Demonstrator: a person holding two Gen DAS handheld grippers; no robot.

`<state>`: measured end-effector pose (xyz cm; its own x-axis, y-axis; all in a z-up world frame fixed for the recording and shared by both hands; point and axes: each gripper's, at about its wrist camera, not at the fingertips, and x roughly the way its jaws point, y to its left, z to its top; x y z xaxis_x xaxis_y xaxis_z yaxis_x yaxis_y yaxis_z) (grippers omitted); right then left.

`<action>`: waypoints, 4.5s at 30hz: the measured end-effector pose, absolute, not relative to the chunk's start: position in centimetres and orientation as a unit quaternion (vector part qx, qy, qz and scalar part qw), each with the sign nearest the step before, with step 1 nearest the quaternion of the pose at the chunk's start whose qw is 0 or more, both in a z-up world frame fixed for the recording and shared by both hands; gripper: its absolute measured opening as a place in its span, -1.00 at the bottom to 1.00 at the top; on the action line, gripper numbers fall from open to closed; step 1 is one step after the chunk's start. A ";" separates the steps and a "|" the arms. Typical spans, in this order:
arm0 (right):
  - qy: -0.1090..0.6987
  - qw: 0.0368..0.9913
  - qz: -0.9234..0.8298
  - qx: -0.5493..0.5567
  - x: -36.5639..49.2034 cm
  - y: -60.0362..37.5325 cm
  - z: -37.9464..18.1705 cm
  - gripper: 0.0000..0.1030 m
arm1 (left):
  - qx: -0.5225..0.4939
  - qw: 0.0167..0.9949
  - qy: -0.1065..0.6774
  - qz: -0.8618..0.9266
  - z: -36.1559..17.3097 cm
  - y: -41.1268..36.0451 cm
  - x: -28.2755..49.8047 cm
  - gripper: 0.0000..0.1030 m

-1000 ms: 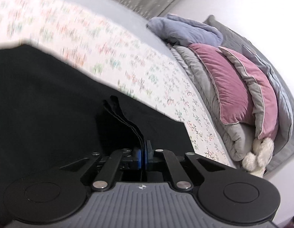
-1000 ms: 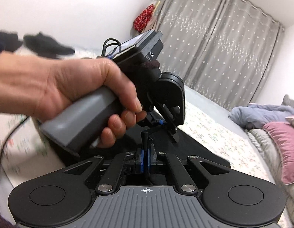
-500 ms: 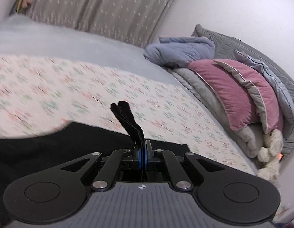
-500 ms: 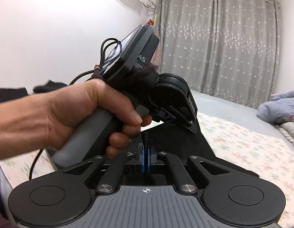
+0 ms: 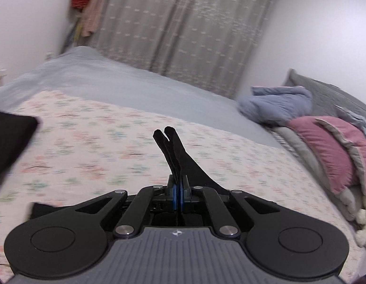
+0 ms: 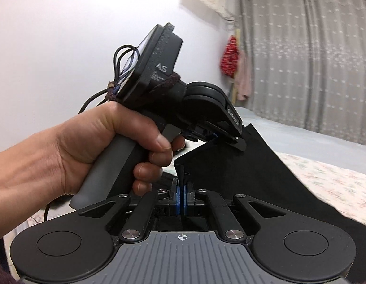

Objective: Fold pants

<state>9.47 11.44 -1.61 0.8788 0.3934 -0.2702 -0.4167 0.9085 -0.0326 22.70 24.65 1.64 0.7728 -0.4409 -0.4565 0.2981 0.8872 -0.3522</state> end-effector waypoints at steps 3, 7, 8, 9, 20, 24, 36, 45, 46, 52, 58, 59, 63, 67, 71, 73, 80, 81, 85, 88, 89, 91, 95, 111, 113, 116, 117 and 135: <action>0.142 0.962 0.230 -0.041 10.6 13.7 -2.5 -0.97 | -0.115 0.936 0.287 -0.170 0.8 26.1 23.0 -1.00; 0.163 0.953 0.251 -0.042 12.0 15.6 -3.5 -0.97 | -0.124 0.933 0.307 -0.140 -0.5 29.1 23.1 -1.00; 0.165 0.952 0.255 -0.045 12.2 16.1 -3.7 -0.97 | -0.127 0.933 0.309 -0.133 -0.8 29.7 23.1 -1.00; 0.167 0.950 0.260 -0.049 12.5 16.6 -3.9 -0.97 | -0.126 0.934 0.311 -0.123 -1.0 30.1 23.2 -1.00; 0.211 0.930 0.293 -0.070 15.3 18.8 -6.0 -0.97 | -0.107 0.921 0.370 -0.057 -3.9 32.6 23.7 -1.00; 0.224 0.926 0.299 -0.060 15.4 19.1 -6.4 -0.96 | -0.095 0.923 0.370 -0.033 -3.8 32.9 23.4 -0.94; 0.276 0.897 0.343 0.030 14.1 14.0 -5.6 0.05 | -0.113 0.910 0.397 0.040 -3.5 35.7 22.8 -0.79; 0.302 0.906 0.253 0.158 14.8 4.0 -4.4 0.16 | -0.075 0.904 0.421 -0.006 -4.4 32.5 21.1 -0.78; 0.307 0.906 0.239 0.164 14.8 2.9 -4.5 0.16 | -0.070 0.903 0.424 -0.004 -4.7 32.2 21.0 -0.78; 0.327 0.915 0.180 0.153 13.9 -1.8 -4.9 0.16 | -0.082 0.893 0.443 0.017 -4.6 32.4 21.3 -0.69; 0.324 0.914 0.134 0.203 13.6 -7.1 -6.0 0.16 | -0.080 0.925 0.371 0.011 -1.4 30.8 21.5 -0.50; 0.322 0.914 0.128 0.213 13.7 -7.8 -6.3 0.16 | -0.091 0.929 0.358 0.010 -1.0 30.7 21.9 -0.41; 0.320 0.914 0.102 0.229 14.1 -9.9 -6.6 0.16 | -0.169 0.926 0.338 -0.006 -1.7 30.6 24.8 -0.35; 0.314 0.918 0.099 0.221 14.0 -11.6 -6.2 0.16 | -0.191 0.914 0.357 0.009 -3.3 29.6 27.2 -0.35; 0.300 0.915 0.067 0.260 15.3 -15.8 -5.9 0.16 | -0.145 0.917 0.372 0.009 -3.8 28.1 28.6 -0.35; 0.302 0.915 0.048 0.264 16.4 -17.8 -6.0 0.19 | -0.125 0.915 0.383 0.015 -4.5 27.6 29.2 -0.46; 0.302 0.903 0.105 0.287 23.2 -20.7 -6.6 -0.27 | -0.098 0.914 0.387 0.078 -5.9 27.7 29.2 -1.00; 0.316 0.899 0.110 0.283 24.6 -20.5 -7.2 -0.42 | -0.092 0.915 0.385 0.080 -6.0 27.6 29.1 -1.00; 0.337 0.906 0.064 0.248 28.6 -20.9 -9.2 -1.00 | -0.074 0.917 0.381 0.091 -6.3 27.4 29.1 -1.00; 0.325 0.907 0.036 0.266 30.0 -22.2 -9.7 -1.00 | -0.077 0.917 0.375 0.113 -6.1 28.0 28.9 -1.00; 0.329 0.908 0.030 0.258 30.2 -22.1 -9.6 -1.00 | -0.074 0.918 0.370 0.125 -5.9 28.2 28.9 -1.00; 0.339 0.915 0.022 0.219 30.1 -21.3 -8.8 -1.00 | -0.068 0.921 0.363 0.125 -5.7 28.4 28.6 -1.00; 0.328 0.923 0.037 0.196 26.8 -20.5 -5.9 -0.71 | -0.079 0.924 0.356 0.116 -5.0 28.9 28.1 -1.00; 0.336 0.893 0.243 0.176 8.5 -16.2 5.2 0.01 | -0.045 0.957 0.285 -0.038 4.3 19.7 15.6 -0.92; 0.328 0.893 0.252 0.175 7.7 -15.6 4.5 0.09 | -0.054 0.952 0.295 -0.068 4.1 18.2 13.9 -0.78; 0.333 0.904 0.224 0.147 8.2 -14.9 1.2 0.13 | -0.057 0.937 0.328 -0.108 2.1 15.7 12.2 -0.78; 0.349 0.901 0.215 0.143 8.7 -14.6 -0.2 0.13 | -0.058 0.932 0.338 -0.119 1.3 14.8 11.5 -0.78; 0.409 0.900 0.153 0.008 8.0 -11.0 -7.4 0.16 | -0.026 0.904 0.410 -0.117 -7.3 8.3 11.5 -0.77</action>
<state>7.95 -11.01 -7.37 0.6190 0.2823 -0.7328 -0.2685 0.9530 0.1403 11.49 8.28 -7.29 0.6365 -0.2339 -0.7349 0.1907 0.9710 -0.1438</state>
